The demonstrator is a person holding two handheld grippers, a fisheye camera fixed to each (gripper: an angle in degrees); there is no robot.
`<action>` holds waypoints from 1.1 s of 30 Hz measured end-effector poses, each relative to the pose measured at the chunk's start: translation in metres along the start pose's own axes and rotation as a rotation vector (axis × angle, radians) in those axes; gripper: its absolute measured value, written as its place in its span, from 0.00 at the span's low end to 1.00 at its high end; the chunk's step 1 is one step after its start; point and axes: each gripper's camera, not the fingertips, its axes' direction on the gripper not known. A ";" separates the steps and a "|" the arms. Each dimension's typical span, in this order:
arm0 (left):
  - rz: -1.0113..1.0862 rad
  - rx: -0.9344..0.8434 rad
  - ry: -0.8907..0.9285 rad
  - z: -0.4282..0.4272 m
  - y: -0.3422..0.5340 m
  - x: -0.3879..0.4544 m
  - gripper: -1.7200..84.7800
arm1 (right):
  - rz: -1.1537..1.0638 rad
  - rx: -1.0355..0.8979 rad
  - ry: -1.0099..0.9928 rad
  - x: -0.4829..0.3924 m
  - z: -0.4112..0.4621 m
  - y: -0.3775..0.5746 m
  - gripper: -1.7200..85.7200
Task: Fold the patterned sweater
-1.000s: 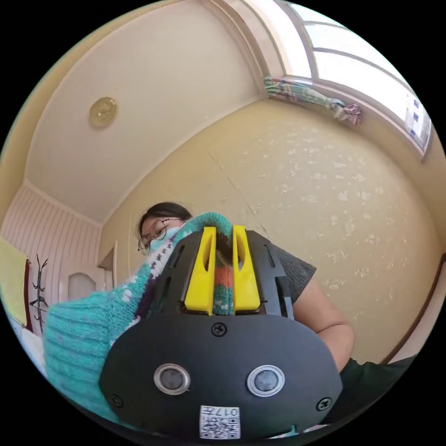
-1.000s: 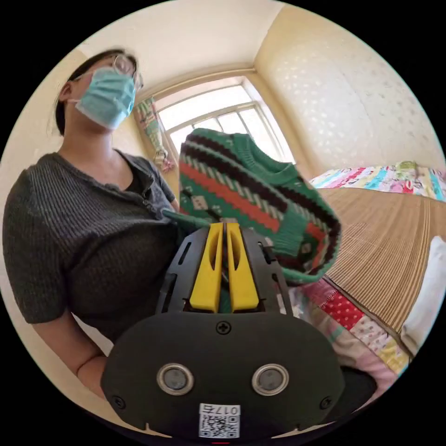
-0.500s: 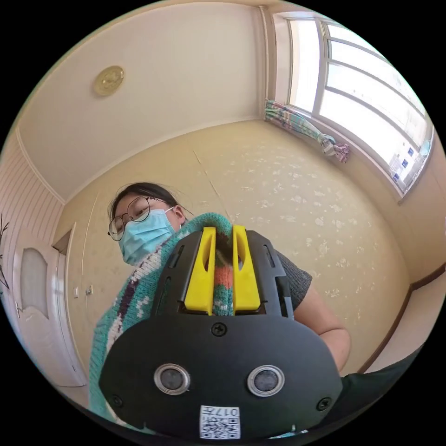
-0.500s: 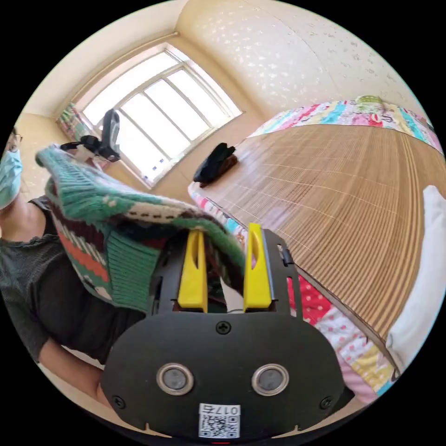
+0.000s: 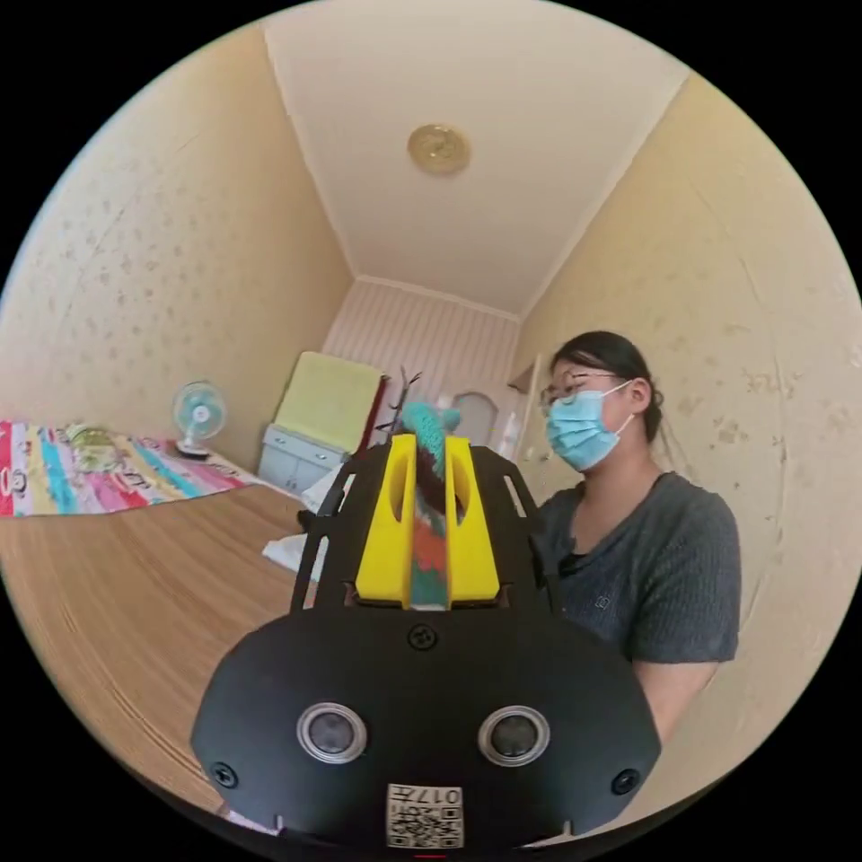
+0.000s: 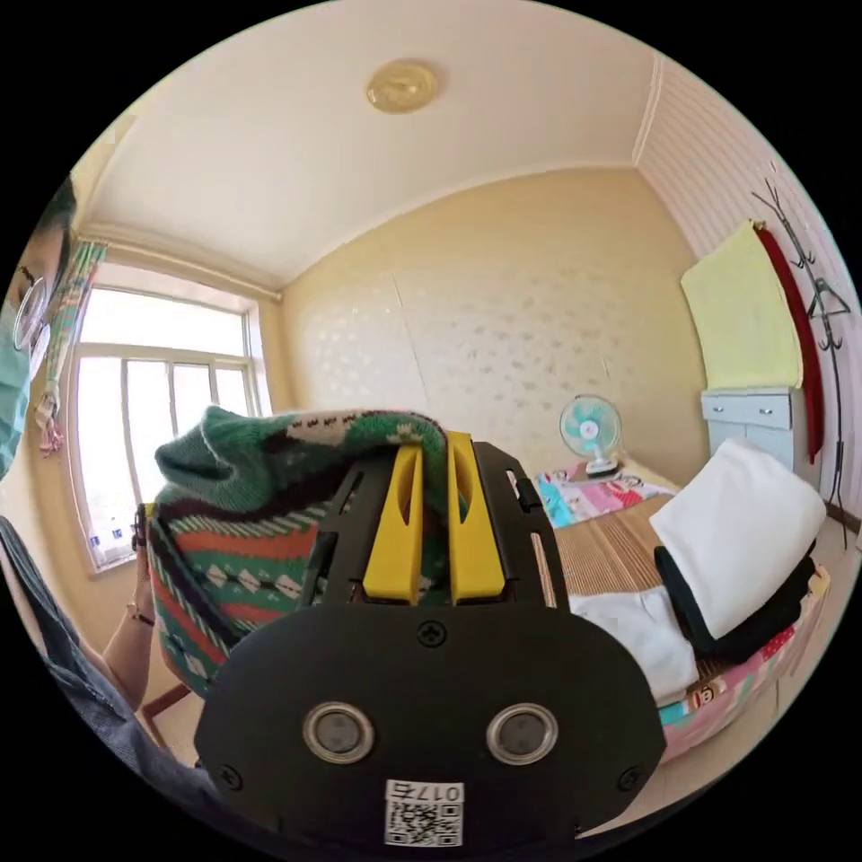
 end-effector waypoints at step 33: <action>-0.363 -0.241 -1.139 0.302 -0.105 -0.329 0.02 | -0.025 -0.860 -0.099 -0.039 0.474 0.092 0.08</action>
